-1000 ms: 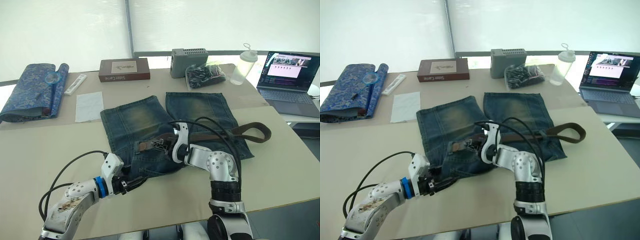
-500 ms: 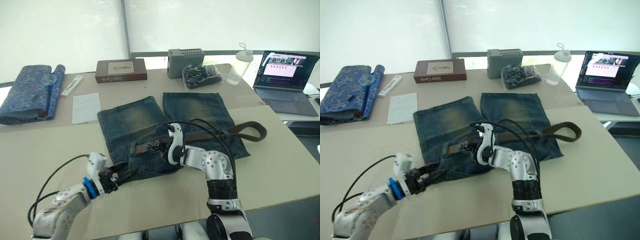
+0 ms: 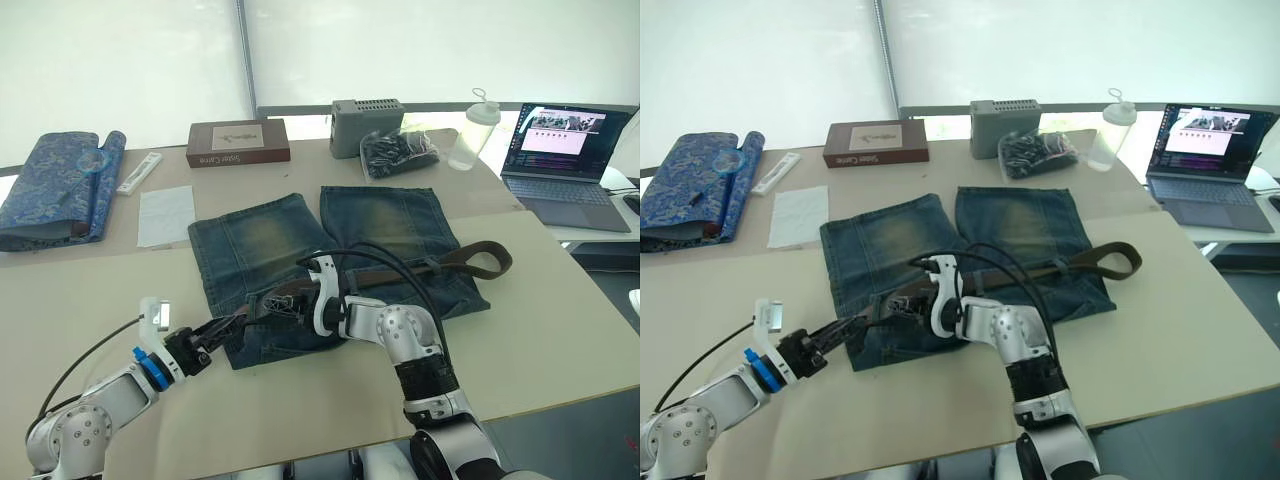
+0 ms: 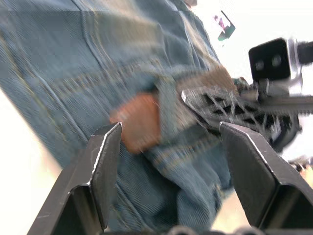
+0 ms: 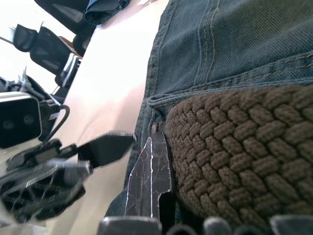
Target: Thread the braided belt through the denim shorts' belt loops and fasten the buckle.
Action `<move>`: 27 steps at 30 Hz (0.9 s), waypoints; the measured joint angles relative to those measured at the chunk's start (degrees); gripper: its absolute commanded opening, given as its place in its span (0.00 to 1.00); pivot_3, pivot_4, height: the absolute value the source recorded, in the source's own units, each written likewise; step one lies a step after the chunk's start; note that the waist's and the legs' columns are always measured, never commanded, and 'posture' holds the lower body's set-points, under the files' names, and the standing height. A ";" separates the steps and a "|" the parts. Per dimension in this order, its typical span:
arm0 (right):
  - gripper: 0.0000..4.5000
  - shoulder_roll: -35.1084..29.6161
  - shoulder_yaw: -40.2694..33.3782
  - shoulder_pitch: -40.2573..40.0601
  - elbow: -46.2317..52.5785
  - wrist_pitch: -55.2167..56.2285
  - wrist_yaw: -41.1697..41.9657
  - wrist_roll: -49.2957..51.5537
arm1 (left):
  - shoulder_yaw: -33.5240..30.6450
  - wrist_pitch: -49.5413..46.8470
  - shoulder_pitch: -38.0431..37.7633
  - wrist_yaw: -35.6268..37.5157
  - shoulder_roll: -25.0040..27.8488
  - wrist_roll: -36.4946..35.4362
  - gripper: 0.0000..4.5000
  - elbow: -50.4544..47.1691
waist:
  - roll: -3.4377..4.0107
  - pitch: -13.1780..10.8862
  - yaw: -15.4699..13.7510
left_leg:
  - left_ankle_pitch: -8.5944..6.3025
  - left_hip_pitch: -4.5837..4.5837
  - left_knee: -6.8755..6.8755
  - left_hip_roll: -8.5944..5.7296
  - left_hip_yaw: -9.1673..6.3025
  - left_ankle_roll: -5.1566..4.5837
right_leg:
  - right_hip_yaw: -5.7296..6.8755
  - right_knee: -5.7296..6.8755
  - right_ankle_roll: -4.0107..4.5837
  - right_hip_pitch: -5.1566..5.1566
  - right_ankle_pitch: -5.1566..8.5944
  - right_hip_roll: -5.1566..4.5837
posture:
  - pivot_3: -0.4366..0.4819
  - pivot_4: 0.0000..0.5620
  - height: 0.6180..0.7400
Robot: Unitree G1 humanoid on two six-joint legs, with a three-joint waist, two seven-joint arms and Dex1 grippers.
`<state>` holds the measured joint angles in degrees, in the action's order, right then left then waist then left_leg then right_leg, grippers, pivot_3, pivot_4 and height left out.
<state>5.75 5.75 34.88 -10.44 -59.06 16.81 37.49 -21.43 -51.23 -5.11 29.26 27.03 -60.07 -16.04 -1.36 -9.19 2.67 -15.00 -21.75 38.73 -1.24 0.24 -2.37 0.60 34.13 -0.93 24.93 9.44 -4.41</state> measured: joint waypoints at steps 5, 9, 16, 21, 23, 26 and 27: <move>0.00 0.00 -2.32 0.57 -2.05 0.06 0.11 2.45 | -0.03 -0.02 -0.04 -1.14 -0.45 0.06 0.74 -0.33 | -0.08 0.07 -0.10 | -0.01 0.07 -0.01 0.10 -0.01 0.02 | 0.02 0.05 0.13 -0.02 0.07 0.04 | 0.48 0.27 1.00; 0.00 0.00 -4.95 0.58 -2.71 -0.99 -0.07 5.43 | -2.29 -1.96 0.31 -3.86 -0.83 -3.12 0.74 2.36 | -0.09 0.07 -0.25 | -0.02 0.05 -0.01 0.09 -0.01 0.03 | 0.02 0.06 0.13 -0.01 0.07 0.00 | 0.48 0.27 1.00; 0.00 0.00 -5.94 0.57 -1.96 -2.95 0.11 6.65 | -2.91 -5.67 4.00 -8.95 -3.04 -7.93 0.74 4.69 | -0.10 0.07 -0.38 | -0.03 -0.01 -0.01 0.07 -0.01 0.04 | 0.03 0.05 0.12 0.02 0.06 -0.01 | 0.48 0.27 1.00; 0.00 0.00 -4.98 0.57 -1.42 -3.19 0.41 6.65 | -2.40 -6.41 6.20 -11.43 -5.66 -10.37 0.74 5.64 | -0.11 0.08 -0.19 | -0.06 -0.22 -0.02 0.08 -0.01 0.09 | 0.01 0.07 0.14 0.20 0.05 0.00 | 0.48 0.27 1.00; 0.00 0.00 -4.87 0.57 -1.40 -3.19 0.47 6.65 | -2.46 -6.43 6.39 -12.31 -5.83 -11.53 0.63 5.70 | -0.10 0.08 -0.15 | -0.07 -0.23 -0.03 0.09 -0.02 0.11 | 0.01 0.07 0.15 0.22 0.05 0.00 | 0.48 0.27 1.00; 0.00 0.00 -4.88 0.57 -1.36 -3.19 0.43 6.63 | -3.33 -6.41 6.24 -13.05 -5.82 -12.24 0.37 5.74 | -0.10 0.08 -0.19 | -0.07 -0.23 -0.04 0.10 -0.02 0.12 | 0.02 0.06 0.15 0.23 0.05 -0.01 | 0.48 0.27 1.00; 0.00 -0.01 -4.89 0.57 -1.35 -3.19 0.42 6.62 | -3.57 -6.38 6.23 -13.28 -5.82 -12.42 0.26 5.74 | -0.10 0.08 -0.19 | -0.07 -0.23 -0.04 0.10 -0.02 0.12 | 0.02 0.06 0.15 0.23 0.05 -0.01 | 0.48 0.27 1.00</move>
<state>5.75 0.86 35.45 -11.80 -62.25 17.23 44.11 -25.01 -57.61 1.12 15.98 21.20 -72.49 -10.30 -1.47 -9.11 2.48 -15.07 -21.99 38.70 -1.14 0.23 -2.25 0.62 34.19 -0.78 25.16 9.49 -4.42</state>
